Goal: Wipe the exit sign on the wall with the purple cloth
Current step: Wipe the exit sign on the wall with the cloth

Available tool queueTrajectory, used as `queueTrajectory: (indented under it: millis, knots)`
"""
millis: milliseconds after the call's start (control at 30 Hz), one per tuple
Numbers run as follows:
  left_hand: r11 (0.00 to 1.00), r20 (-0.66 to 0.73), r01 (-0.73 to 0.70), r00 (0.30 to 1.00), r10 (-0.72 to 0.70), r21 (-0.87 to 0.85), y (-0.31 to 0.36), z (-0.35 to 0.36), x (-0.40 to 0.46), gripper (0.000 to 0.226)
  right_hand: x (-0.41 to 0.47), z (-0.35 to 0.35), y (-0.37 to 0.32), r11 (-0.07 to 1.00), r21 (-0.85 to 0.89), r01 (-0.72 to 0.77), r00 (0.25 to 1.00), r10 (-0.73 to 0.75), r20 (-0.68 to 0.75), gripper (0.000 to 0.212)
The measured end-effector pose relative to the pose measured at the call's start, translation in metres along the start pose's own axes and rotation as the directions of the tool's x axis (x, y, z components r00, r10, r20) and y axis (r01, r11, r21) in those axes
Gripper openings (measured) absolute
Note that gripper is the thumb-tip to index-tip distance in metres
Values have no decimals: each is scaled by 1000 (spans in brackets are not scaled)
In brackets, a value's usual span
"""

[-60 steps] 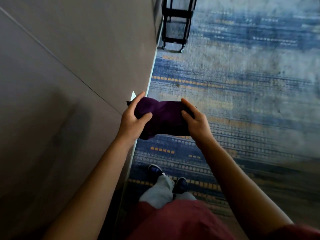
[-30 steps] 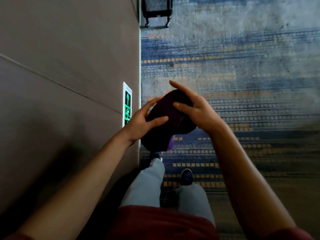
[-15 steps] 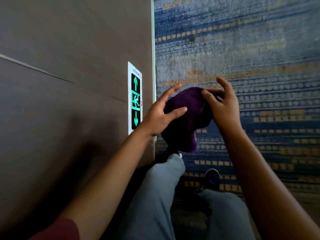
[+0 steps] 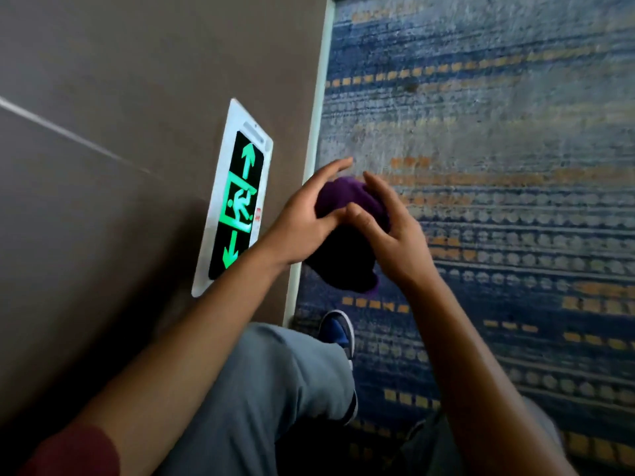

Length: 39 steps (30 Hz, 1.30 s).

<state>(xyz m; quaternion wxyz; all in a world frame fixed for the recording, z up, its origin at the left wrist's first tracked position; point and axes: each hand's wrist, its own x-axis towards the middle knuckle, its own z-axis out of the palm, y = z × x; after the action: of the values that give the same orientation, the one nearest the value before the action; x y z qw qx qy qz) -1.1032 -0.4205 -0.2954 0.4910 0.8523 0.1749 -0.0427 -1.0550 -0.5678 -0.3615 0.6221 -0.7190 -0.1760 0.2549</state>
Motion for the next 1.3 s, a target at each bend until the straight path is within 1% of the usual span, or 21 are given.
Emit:
queueTrajectory:
  millis: [100, 233, 300, 367, 467, 567, 633, 700, 767, 833, 867, 933, 1000, 1067, 1133, 1200, 1267, 1300]
  knots:
    - [995, -53, -49, 997, 53, 82, -21, 10, 9, 63, 7, 16, 32, 999, 28, 22, 999, -23, 49, 64]
    - [984, -165, -78, 981, 104, 160, -40, 10, 5, 61, 26, 20, 52, 990, -13, 144, 975, -139, 174, 73]
    - [974, -175, -82, 977, 120, 211, -45, 5, -1, 61, 30, 24, 59, 979, -3, 202, 949, -195, 246, 74]
    - [972, -161, -74, 981, 112, 221, -50, -2, -7, 60, 28, 27, 66, 975, 38, 221, 932, -223, 286, 80]
    - [976, -154, -60, 984, 93, 208, -54, -9, -15, 60, 26, 33, 72, 965, 128, 227, 922, -255, 290, 87]
    - [981, -188, -74, 976, 108, 180, -50, -9, -23, 61, 22, 37, 65, 946, 211, 245, 926, -292, 237, 87]
    - [991, -233, -68, 968, 93, 115, -44, -12, -31, 63, 18, 40, 57, 926, 292, 238, 940, -296, 172, 89]
    - [995, -303, -66, 949, 85, 73, -39, -13, -38, 64, 15, 39, 48, 900, 385, 202, 955, -268, 127, 91]
    - [991, -389, -61, 915, 102, 118, -39, -14, -45, 67, 13, 39, 39, 871, 461, 169, 958, -255, 131, 89]
    - [993, -443, -39, 893, 83, 107, -40, -14, -53, 76, 10, 39, 35, 844, 513, 159, 953, -267, 144, 84]
    - [996, -444, -35, 893, 68, 81, -40, -15, -57, 80, 9, 38, 35, 835, 529, 150, 951, -267, 153, 81]
    - [997, -397, -50, 916, 67, 53, -38, -15, -63, 84, 5, 39, 37, 821, 558, 123, 944, -270, 189, 78]
    - [997, -320, -71, 945, 74, 22, -34, -17, -67, 84, 3, 43, 37, 809, 579, 104, 922, -296, 248, 77]
    - [995, -287, -81, 956, 63, -52, -30, -22, -71, 79, 1, 48, 34, 791, 608, 68, 911, -298, 285, 78]
    - [990, -318, -98, 946, 60, -104, -31, -30, -78, 76, 0, 54, 28, 779, 624, 52, 917, -285, 279, 79]
    - [987, -381, -105, 923, 51, -122, -36, -33, -81, 75, -1, 62, 25, 779, 626, 33, 931, -251, 264, 78]
    - [989, -407, -110, 911, 59, -102, -39, -31, -74, 74, 2, 68, 24, 778, 628, 22, 953, -206, 221, 75]
    - [994, -413, -84, 909, 46, -74, -45, -28, -74, 74, 2, 72, 28, 781, 625, 5, 959, -182, 219, 74]
